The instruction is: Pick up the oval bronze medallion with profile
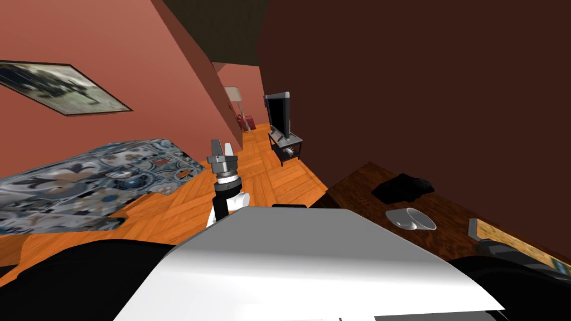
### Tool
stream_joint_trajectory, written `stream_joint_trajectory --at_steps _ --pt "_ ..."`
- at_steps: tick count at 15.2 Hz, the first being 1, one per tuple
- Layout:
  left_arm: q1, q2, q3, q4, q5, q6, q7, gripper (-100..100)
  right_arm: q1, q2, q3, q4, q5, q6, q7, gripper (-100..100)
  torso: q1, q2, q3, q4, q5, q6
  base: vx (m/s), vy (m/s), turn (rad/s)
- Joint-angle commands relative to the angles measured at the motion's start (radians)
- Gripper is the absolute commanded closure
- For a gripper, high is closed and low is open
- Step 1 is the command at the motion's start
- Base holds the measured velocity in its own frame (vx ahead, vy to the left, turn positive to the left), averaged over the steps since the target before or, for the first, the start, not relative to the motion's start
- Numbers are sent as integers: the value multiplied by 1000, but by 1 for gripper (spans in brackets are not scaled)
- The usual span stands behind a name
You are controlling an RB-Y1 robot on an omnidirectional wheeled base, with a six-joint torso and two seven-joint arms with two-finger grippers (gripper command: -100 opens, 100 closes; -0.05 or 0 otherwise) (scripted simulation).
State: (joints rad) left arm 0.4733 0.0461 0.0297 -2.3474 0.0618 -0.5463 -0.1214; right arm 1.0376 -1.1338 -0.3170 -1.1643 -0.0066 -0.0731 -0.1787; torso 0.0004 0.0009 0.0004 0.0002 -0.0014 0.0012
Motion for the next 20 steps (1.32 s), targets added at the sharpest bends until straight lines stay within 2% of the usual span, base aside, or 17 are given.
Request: stream_joint_trajectory --at_steps 1,4,7,9,16,17,20 --pt "0 0 0 0 0 0 0 0 1 0 0 0 -1 -1 0 100 0 0 0 0 0 0 11 12 -37" --pt "0 0 0 0 0 0 0 0 1 0 0 0 -1 -1 0 100 1 -1 0 0 1 -1 3 3 -9" --pt "0 0 0 0 0 0 0 0 44 -18 5 34 -37 1 -47 100 -3 2 1 1 1 -2 -61 -64 204" --pt "0 0 0 0 0 0 0 0 44 -18 5 34 -37 1 -47 100 -6 4 2 2 0 -3 -62 -65 208" --pt "0 0 0 0 0 0 0 0 44 -18 5 34 -37 1 -47 100 1 0 0 1 0 -1 5 5 -15" --pt "0 0 0 0 0 0 0 0 66 -27 10 50 -55 2 -71 100 1 0 0 1 0 -2 -34 -35 112" --pt "0 0 0 0 0 0 0 0 88 -36 15 65 -74 2 -96 100 -5 4 2 2 0 -4 -74 -77 248"
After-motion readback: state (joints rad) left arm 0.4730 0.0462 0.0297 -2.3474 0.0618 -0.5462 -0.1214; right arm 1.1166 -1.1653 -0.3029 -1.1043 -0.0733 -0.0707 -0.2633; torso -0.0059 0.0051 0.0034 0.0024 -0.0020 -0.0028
